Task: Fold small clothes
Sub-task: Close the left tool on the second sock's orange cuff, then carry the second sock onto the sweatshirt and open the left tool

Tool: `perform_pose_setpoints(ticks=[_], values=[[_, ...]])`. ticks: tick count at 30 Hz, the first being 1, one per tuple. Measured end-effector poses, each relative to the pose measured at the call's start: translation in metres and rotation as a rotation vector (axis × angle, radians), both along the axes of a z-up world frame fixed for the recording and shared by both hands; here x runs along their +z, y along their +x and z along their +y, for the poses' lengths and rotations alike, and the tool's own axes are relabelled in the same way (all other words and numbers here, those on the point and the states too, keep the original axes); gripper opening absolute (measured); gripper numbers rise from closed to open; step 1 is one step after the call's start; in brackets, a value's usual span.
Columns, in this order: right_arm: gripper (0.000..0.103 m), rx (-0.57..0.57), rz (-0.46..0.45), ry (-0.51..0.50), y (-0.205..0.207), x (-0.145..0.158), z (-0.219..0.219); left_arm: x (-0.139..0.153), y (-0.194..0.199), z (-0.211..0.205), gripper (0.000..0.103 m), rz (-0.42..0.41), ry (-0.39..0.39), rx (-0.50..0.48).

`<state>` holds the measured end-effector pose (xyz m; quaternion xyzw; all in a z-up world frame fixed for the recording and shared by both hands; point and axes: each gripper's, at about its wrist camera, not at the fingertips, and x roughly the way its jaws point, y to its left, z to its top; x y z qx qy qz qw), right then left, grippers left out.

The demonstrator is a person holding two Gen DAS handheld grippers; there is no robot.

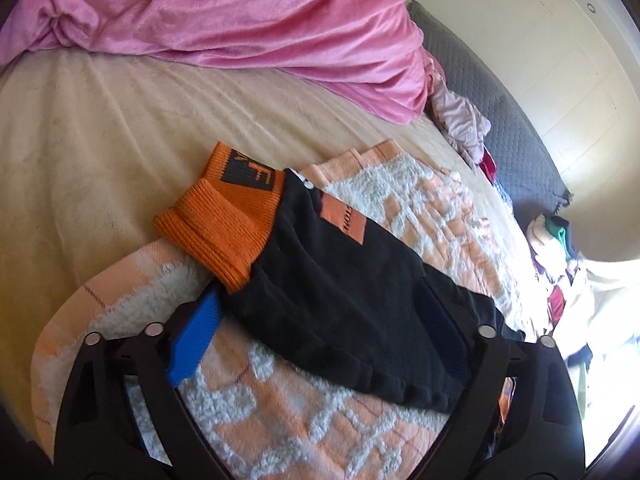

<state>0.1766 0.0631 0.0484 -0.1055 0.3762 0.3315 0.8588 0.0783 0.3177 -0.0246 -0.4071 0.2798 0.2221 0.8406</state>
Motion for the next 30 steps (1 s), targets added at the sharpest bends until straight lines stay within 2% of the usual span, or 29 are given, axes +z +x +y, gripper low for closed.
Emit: perform_pose_setpoints(ticks=[5,9,10,13,19,25,30], values=[[0.098,-0.023,0.002,0.007,0.003,-0.001,-0.006,-0.006,0.006,0.009,0.06,-0.005,-0.007,0.063],[0.098,-0.049,0.005,0.019,0.006,-0.001,-0.014,-0.007,0.014,0.01,0.052,0.024,0.04,0.091],[0.098,-0.052,0.006,0.021,0.007,-0.001,-0.015,-0.006,0.014,0.01,0.046,0.026,0.046,0.094],[0.098,-0.071,0.01,0.031,0.009,-0.002,-0.019,-0.009,0.011,0.014,0.014,-0.001,0.02,0.097],[0.098,-0.12,0.043,0.063,0.012,-0.005,-0.03,-0.005,0.001,0.015,0.01,-0.098,-0.035,0.077],[0.098,-0.186,0.065,0.104,0.011,-0.007,-0.048,0.019,-0.008,-0.002,0.009,-0.234,-0.029,-0.003],[0.098,-0.26,0.067,0.122,0.01,-0.009,-0.07,0.038,-0.004,-0.021,0.009,-0.303,0.018,-0.081]])
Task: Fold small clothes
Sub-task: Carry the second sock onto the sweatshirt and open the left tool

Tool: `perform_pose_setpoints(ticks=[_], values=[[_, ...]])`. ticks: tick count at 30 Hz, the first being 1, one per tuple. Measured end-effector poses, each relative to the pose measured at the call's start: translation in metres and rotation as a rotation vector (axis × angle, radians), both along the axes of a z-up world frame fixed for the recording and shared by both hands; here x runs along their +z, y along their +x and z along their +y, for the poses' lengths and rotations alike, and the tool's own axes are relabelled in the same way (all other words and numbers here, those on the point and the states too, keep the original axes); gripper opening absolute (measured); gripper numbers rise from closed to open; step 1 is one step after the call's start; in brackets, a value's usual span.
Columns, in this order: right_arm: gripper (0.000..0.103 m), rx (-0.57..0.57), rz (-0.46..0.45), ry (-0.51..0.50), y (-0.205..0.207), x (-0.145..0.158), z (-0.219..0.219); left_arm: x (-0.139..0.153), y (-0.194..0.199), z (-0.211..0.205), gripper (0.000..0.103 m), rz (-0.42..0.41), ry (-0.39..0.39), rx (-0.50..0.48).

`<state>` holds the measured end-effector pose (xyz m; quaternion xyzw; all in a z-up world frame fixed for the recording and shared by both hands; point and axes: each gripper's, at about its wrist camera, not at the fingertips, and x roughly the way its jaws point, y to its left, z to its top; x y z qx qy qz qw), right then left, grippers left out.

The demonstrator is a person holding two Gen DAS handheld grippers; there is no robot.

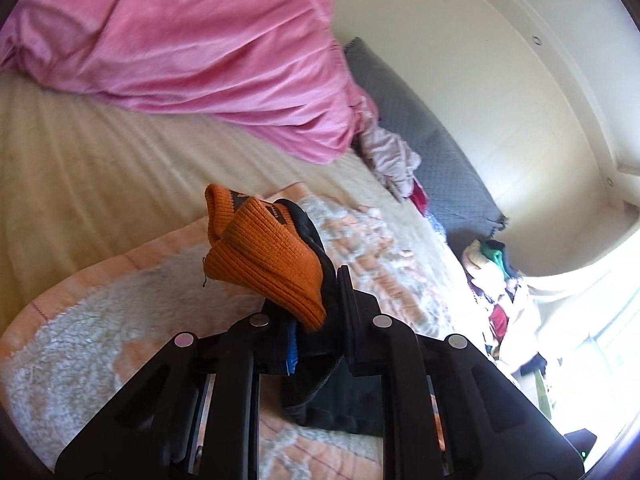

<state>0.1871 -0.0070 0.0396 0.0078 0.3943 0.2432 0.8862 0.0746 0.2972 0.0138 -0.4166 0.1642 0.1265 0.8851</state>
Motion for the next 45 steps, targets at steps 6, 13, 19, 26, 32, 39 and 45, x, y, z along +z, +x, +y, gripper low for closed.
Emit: perform_pose_setpoints(ticks=[6,13,19,26,32,39,45], values=[[0.098,-0.095,-0.031,-0.048,0.001,0.001,-0.027,0.02,0.002,-0.023,0.009,-0.081,0.062,-0.092],[0.098,-0.187,-0.023,-0.056,0.003,-0.002,-0.06,0.035,0.006,-0.045,0.009,-0.165,0.054,-0.204],[0.098,-0.232,-0.023,-0.049,0.001,0.001,-0.082,0.044,0.013,-0.068,0.009,-0.197,0.053,-0.289],[0.098,-0.303,-0.028,-0.038,-0.002,0.007,-0.108,0.049,0.028,-0.106,0.009,-0.206,0.089,-0.413],[0.098,-0.38,-0.021,-0.019,-0.001,0.01,-0.135,0.04,0.046,-0.138,0.009,-0.164,0.105,-0.508],[0.098,-0.447,-0.021,0.002,-0.001,0.012,-0.16,0.026,0.062,-0.17,0.009,-0.112,0.126,-0.6],[0.098,-0.482,-0.022,0.007,-0.002,0.013,-0.174,0.013,0.073,-0.189,0.009,-0.064,0.143,-0.662]])
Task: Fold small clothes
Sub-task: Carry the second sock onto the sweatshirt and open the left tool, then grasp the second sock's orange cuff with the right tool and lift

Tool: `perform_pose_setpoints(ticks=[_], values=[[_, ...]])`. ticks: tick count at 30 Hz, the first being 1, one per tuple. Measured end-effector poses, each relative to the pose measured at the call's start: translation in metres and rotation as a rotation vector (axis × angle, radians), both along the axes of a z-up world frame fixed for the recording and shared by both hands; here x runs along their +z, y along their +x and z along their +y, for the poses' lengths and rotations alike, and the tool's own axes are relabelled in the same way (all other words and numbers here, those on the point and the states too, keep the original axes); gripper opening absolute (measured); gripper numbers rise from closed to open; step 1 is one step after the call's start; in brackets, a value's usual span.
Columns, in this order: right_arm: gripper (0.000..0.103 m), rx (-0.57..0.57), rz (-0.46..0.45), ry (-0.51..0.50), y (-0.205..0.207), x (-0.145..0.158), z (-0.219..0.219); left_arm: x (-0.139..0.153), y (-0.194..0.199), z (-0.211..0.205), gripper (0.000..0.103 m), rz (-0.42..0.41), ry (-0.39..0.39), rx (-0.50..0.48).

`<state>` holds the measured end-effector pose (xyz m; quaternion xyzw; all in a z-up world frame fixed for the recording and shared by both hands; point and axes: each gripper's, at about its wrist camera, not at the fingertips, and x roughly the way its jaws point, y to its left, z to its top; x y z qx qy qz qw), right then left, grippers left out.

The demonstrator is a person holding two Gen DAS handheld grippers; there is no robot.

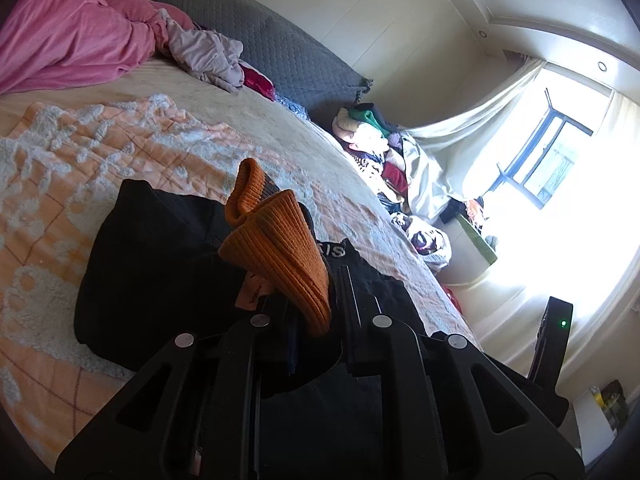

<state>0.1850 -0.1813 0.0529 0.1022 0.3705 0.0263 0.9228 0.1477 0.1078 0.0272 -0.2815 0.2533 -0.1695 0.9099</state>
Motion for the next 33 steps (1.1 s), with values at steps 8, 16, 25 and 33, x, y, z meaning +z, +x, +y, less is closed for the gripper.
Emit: perform_pose_setpoints(ticks=[8,16,25,33], values=[[0.098,-0.038,0.001,0.023,0.0,-0.001,-0.014,-0.012,0.01,-0.021,0.009,0.06,0.063,-0.078],[0.098,-0.049,0.009,0.041,0.003,-0.002,-0.019,-0.02,0.014,-0.044,0.012,0.102,0.134,-0.162],[0.098,-0.046,0.028,0.068,0.007,-0.006,-0.019,-0.007,0.008,-0.047,0.035,0.072,0.127,-0.204],[0.098,0.034,0.078,0.081,0.012,-0.016,0.002,0.007,0.002,-0.019,0.057,0.082,0.184,-0.082]])
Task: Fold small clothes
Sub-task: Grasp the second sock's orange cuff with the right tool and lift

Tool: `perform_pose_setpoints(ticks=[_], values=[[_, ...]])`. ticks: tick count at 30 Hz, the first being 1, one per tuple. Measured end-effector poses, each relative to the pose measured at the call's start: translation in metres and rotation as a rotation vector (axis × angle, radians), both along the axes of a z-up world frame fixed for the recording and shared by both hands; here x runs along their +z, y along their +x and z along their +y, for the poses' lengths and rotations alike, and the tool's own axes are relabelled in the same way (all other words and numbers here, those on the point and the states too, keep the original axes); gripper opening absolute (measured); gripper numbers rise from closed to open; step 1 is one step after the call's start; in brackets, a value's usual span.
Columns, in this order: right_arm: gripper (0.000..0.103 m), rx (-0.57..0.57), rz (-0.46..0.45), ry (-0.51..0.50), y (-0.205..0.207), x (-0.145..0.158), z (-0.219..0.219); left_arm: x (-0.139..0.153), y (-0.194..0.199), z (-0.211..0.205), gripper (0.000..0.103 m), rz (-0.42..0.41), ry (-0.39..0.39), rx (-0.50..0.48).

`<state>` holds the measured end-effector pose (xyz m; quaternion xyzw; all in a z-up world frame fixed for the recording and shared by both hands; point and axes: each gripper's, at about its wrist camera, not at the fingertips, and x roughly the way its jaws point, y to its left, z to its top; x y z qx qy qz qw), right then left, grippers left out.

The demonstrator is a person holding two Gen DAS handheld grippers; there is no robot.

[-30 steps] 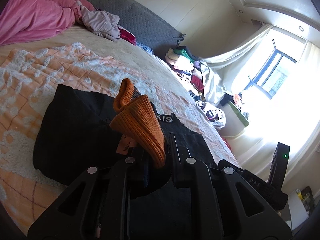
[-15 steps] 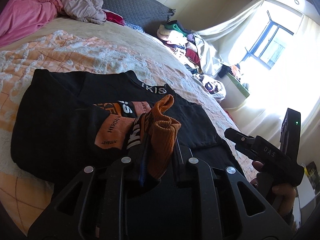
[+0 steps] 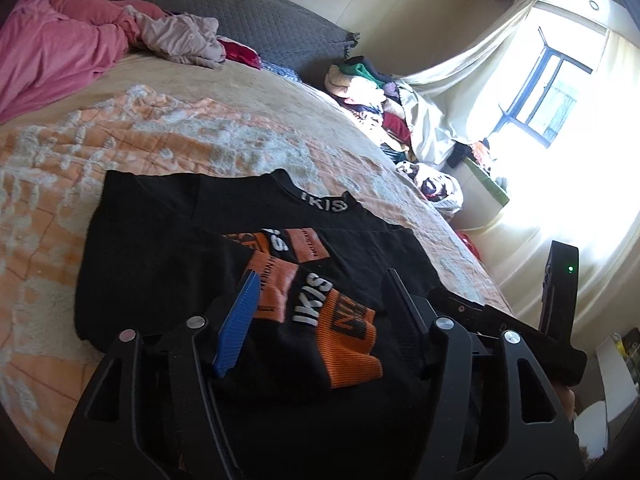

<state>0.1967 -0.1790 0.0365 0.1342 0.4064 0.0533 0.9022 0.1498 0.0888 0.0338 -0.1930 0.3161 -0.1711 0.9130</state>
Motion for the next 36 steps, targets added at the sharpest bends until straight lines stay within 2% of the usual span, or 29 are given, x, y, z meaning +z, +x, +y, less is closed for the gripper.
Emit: perform_pose_setpoints(ticks=[4,10,11,15,17,18,20,22,25,30,36], values=[[0.098,0.064,0.022,-0.001,0.001,-0.007,0.022,0.0,0.001,0.008,0.067,0.007,0.086,0.067],[0.097,0.162,0.067,0.001,0.004,-0.023,0.057,-0.003,0.002,0.023,0.088,0.035,0.098,0.14],[0.09,0.175,0.073,-0.006,0.003,-0.026,0.062,-0.002,0.001,0.026,0.091,0.037,0.1,0.153],[0.065,0.225,0.069,-0.019,0.005,-0.033,0.081,-0.001,-0.003,0.043,0.092,0.038,0.109,0.207],[0.044,0.257,0.061,-0.018,0.006,-0.033,0.089,-0.001,-0.004,0.052,0.092,0.042,0.092,0.225],[0.04,0.276,0.052,-0.034,0.006,-0.031,0.094,0.0,-0.005,0.056,0.092,0.044,0.084,0.234],[0.023,0.313,0.004,-0.068,0.002,-0.022,0.103,0.001,-0.006,0.06,0.092,0.046,0.076,0.245],[0.013,0.342,-0.058,-0.099,-0.002,-0.009,0.11,0.001,-0.008,0.063,0.092,0.044,0.077,0.255],[0.009,0.369,-0.104,-0.104,-0.003,0.008,0.113,0.003,-0.01,0.067,0.092,0.042,0.068,0.268],[0.008,0.375,-0.204,-0.182,-0.005,0.036,0.117,0.004,-0.011,0.07,0.092,0.053,0.07,0.28],[0.007,0.357,-0.271,-0.23,0.005,0.062,0.101,0.005,-0.013,0.073,0.093,0.058,0.065,0.285]])
